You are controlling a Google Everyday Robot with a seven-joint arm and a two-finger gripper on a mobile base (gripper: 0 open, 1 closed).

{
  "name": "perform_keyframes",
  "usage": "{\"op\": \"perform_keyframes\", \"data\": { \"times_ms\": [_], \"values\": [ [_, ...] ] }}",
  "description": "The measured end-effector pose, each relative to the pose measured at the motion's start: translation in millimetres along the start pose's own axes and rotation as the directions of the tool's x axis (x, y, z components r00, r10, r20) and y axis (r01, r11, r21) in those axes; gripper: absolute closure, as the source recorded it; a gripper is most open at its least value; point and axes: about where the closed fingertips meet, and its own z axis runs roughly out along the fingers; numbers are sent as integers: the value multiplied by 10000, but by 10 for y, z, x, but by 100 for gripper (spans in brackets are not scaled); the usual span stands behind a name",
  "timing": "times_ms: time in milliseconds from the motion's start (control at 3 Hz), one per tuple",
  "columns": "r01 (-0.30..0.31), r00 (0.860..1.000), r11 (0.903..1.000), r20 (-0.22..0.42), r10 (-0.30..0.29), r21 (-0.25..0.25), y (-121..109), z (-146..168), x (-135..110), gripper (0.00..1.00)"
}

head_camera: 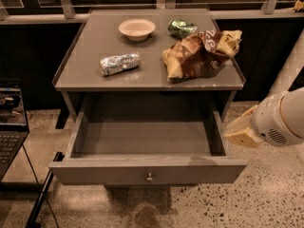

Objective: Close top drawer

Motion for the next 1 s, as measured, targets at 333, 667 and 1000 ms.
{"op": "perform_keyframes", "data": {
  "times_ms": [333, 667, 1000],
  "values": [
    [0, 10000, 10000, 0, 0, 0, 0, 0, 0, 87],
    [-477, 9980, 9986, 428, 467, 233, 50, 100, 75, 100],
    [-1509, 9813, 9879, 1262, 1453, 360, 373, 381, 367, 100]
  ]
}}
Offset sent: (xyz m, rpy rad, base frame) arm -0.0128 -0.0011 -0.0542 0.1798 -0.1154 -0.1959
